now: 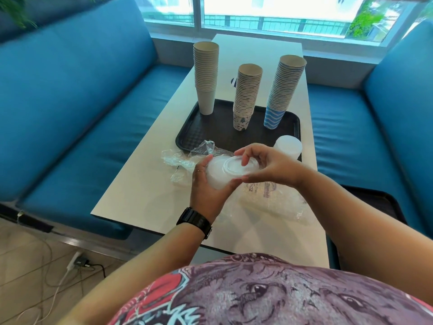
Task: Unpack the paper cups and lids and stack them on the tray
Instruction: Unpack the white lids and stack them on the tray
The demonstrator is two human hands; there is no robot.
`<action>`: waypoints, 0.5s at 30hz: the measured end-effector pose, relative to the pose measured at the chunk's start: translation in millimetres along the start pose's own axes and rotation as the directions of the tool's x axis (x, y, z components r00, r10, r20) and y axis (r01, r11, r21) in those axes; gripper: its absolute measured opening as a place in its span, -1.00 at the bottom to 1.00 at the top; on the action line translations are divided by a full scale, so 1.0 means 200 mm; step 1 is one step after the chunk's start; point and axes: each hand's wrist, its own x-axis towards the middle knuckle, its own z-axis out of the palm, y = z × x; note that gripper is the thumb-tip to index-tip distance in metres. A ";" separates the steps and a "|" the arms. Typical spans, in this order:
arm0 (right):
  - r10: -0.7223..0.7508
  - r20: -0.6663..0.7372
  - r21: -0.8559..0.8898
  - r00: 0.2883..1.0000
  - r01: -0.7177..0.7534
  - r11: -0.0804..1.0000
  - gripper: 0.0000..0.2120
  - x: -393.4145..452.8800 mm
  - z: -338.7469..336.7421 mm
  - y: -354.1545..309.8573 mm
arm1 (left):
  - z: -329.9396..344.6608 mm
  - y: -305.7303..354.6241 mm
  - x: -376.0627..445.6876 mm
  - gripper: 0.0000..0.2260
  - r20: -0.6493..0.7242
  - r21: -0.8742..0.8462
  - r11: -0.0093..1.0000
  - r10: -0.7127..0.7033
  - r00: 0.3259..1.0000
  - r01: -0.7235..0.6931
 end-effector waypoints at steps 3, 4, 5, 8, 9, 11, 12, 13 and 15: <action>0.029 0.045 -0.156 0.999 -0.022 0.987 -0.73 0.00 -0.03 0.01 | 0.03 0.00 0.02 -0.21 0.011 0.020 0.999 0.034 0.999 -0.034; 0.035 0.046 -0.172 0.998 -0.027 0.985 -0.74 0.00 -0.04 0.00 | 0.03 0.00 0.02 -0.21 0.014 0.023 0.999 0.033 0.999 -0.034; 0.036 0.030 -0.173 0.999 -0.030 0.985 -0.74 -0.01 -0.04 0.00 | 0.04 0.00 0.02 -0.21 0.015 0.023 0.999 0.026 1.000 -0.026; 0.013 -0.136 -0.169 0.991 -0.036 0.985 -0.71 -0.01 -0.12 0.02 | 0.06 0.00 0.02 -0.20 -0.009 0.014 1.000 0.027 1.000 -0.027; 0.002 -0.222 -0.189 0.975 -0.045 0.981 -0.70 -0.01 -0.16 0.04 | 0.07 0.00 0.02 -0.17 -0.016 0.007 1.000 0.030 0.999 -0.030; -0.013 -0.391 -0.261 0.920 -0.097 0.960 -0.67 0.01 -0.26 0.11 | 0.07 0.00 0.01 -0.14 -0.025 -0.009 1.000 0.023 0.999 -0.024; -0.004 -0.462 -0.287 0.887 -0.145 0.947 -0.66 0.02 -0.31 0.16 | 0.07 0.00 0.01 -0.15 -0.027 -0.013 1.000 0.017 0.999 -0.017; 0.019 -0.520 -0.300 0.854 -0.204 0.932 -0.64 0.03 -0.35 0.21 | 0.08 0.00 0.00 -0.18 -0.028 -0.013 1.000 0.014 1.000 -0.014; 0.063 -0.595 -0.318 0.801 -0.308 0.897 -0.61 0.05 -0.42 0.31 | 0.08 -0.01 0.00 -0.21 -0.032 -0.009 1.000 0.023 0.999 -0.023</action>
